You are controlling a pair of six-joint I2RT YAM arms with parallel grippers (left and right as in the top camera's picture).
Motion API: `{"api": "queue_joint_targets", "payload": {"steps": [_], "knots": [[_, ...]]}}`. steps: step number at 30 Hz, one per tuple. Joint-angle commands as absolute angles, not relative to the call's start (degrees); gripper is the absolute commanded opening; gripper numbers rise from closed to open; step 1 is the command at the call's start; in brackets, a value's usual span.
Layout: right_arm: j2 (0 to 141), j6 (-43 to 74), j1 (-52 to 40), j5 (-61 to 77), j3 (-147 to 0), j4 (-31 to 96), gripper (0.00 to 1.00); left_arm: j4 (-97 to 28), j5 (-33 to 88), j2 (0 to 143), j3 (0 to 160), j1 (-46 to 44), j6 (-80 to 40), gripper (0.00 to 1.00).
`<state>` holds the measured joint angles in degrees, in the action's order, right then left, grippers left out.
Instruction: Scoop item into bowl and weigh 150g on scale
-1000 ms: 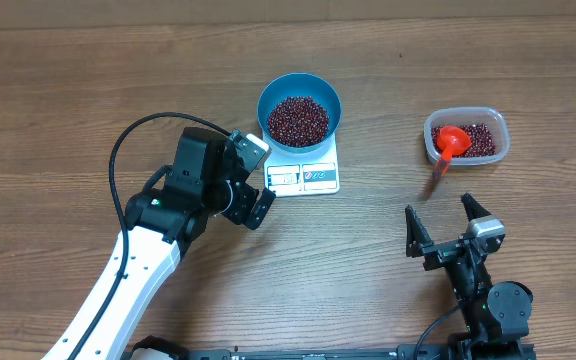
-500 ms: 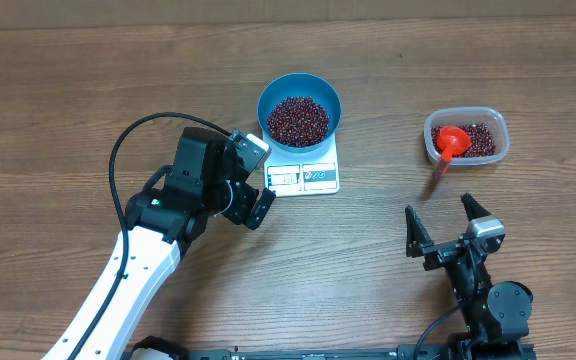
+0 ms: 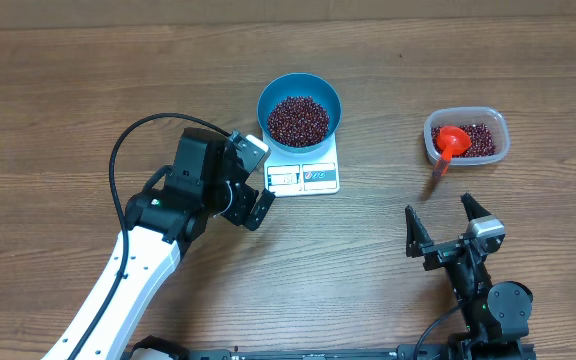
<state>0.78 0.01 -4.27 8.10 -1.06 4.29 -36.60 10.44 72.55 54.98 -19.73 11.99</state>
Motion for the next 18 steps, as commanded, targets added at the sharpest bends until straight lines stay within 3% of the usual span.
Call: {"api": "queue_joint_targets", "payload": {"steps": [1, 7, 18], "knots": [[0.2, 0.0, -4.8, 7.6, -0.4, 4.1, 1.0, -36.6, 9.5, 72.8, 54.9, -19.5, 11.6, 1.0], [0.2, 0.0, -4.8, 7.6, -0.4, 4.1, 1.0, -35.9, 3.9, 70.4, 54.9, -19.4, 11.8, 0.99], [0.2, 0.0, -4.8, 7.6, -0.4, 4.1, 1.0, -20.3, 7.6, 55.8, 51.2, -10.9, 9.8, 1.0]]}}
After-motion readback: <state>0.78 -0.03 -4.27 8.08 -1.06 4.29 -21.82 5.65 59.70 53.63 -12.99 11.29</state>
